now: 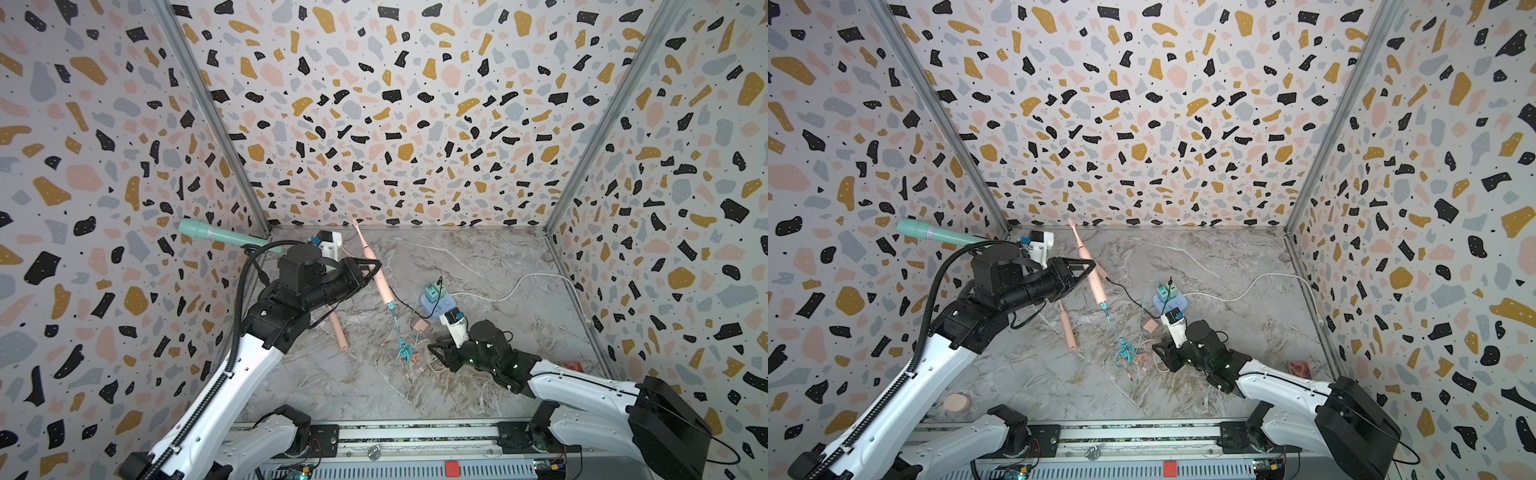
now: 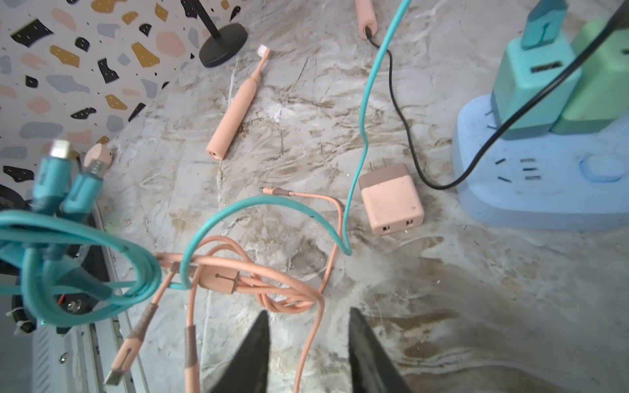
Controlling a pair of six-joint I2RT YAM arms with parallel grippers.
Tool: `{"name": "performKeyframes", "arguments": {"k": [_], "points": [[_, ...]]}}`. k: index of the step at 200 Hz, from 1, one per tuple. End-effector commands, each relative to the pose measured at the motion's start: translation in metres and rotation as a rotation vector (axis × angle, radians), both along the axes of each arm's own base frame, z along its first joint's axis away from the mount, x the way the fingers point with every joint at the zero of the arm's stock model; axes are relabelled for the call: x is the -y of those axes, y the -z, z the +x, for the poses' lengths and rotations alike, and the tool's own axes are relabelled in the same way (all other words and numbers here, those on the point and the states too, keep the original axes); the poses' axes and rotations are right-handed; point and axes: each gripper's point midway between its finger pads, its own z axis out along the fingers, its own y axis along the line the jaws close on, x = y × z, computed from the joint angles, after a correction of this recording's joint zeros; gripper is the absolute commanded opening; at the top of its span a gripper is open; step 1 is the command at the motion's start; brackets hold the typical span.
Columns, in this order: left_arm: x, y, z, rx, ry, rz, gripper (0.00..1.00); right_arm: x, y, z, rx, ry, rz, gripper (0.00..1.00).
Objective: Charge the electric toothbrush
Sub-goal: Pick up the charging cable from the center of the board.
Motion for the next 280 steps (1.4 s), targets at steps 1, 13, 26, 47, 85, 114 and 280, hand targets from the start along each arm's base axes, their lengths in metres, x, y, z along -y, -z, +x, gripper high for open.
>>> {"name": "performKeyframes", "arguments": {"k": [1,13,26,47,85,114,280], "points": [[0.000,-0.025,-0.002,0.077,0.012,-0.042,0.00,-0.011,-0.001,0.005,0.006,-0.025,-0.013,0.46],[0.000,-0.025,-0.002,0.079,0.013,-0.043,0.00,-0.014,0.005,0.007,-0.009,-0.031,-0.031,0.46],[-0.001,-0.026,-0.003,0.082,0.012,-0.042,0.00,-0.015,0.011,0.010,-0.019,-0.021,-0.056,0.45],[-0.001,-0.026,-0.003,0.086,0.012,-0.051,0.00,-0.017,0.011,0.016,-0.008,-0.010,-0.065,0.41],[-0.001,-0.025,-0.001,0.090,0.011,-0.061,0.00,-0.022,0.009,0.021,0.010,-0.020,-0.064,0.23],[-0.002,-0.026,-0.002,0.093,0.011,-0.057,0.00,-0.017,0.009,0.022,0.015,0.002,-0.062,0.08],[-0.070,-0.010,0.049,0.070,-0.204,0.123,0.00,0.073,-0.137,0.008,0.197,0.262,0.003,0.00]]}}
